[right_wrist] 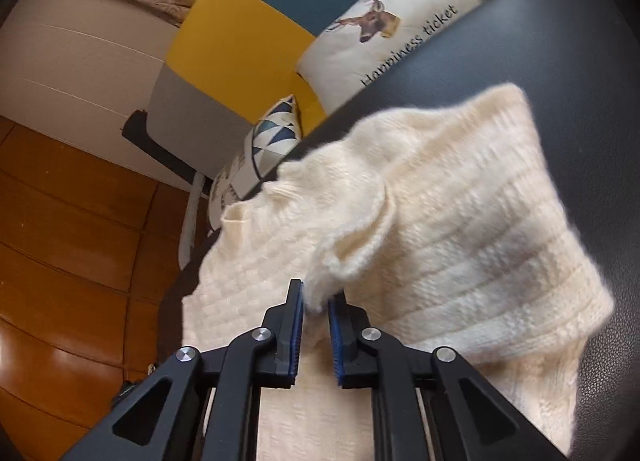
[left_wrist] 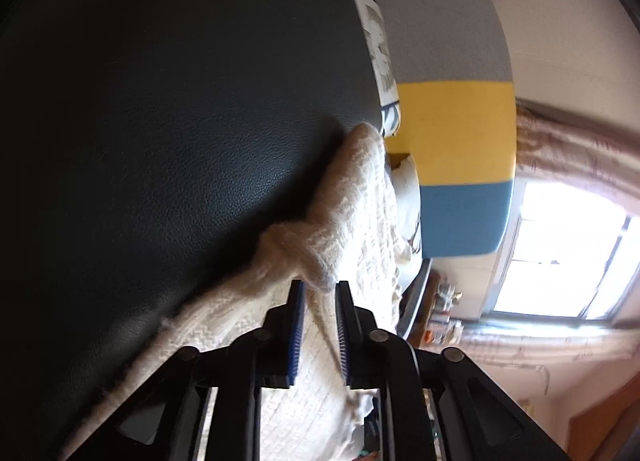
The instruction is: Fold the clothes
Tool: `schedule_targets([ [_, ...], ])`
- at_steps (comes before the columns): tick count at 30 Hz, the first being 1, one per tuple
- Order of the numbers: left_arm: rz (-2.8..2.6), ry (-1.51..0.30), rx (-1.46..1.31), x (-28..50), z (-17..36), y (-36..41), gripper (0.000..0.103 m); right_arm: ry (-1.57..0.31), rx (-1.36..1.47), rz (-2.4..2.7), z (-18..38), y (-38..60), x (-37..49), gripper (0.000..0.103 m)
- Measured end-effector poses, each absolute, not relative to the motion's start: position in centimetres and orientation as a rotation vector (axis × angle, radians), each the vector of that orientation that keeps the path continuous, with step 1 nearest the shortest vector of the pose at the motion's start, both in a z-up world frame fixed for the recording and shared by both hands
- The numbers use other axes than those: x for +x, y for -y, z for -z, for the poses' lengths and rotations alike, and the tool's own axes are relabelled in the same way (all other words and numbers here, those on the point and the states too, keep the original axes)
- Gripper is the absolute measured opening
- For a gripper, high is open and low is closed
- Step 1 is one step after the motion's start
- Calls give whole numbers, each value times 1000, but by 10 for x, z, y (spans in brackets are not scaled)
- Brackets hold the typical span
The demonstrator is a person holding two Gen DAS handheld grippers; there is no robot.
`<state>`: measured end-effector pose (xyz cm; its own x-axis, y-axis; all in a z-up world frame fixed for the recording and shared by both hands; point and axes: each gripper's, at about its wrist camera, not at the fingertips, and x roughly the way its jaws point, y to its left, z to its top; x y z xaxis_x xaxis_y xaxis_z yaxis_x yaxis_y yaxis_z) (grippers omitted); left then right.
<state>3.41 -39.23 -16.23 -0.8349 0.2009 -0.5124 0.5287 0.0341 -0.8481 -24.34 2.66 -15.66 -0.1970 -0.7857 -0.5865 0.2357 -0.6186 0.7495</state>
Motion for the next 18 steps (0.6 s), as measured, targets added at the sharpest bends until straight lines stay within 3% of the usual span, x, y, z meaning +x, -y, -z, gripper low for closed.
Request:
schedule_targets([
  [3, 1827, -2121, 739, 26, 167, 387, 28, 650, 1335, 1893, 144, -26, -244, 11],
  [8, 1792, -2055, 690, 21, 166, 390, 30, 640, 1265, 1923, 126, -33, -246, 11],
  [10, 1820, -1982, 629, 24, 160, 396, 27, 654, 1264, 1953, 131, -44, -247, 8],
  [12, 1884, -1889, 638, 23, 153, 399, 17, 639, 1315, 1983, 144, -52, -248, 8],
  [18, 1990, -1685, 723, 28, 148, 391, 12, 743, 1424, 1941, 183, -75, -248, 13],
])
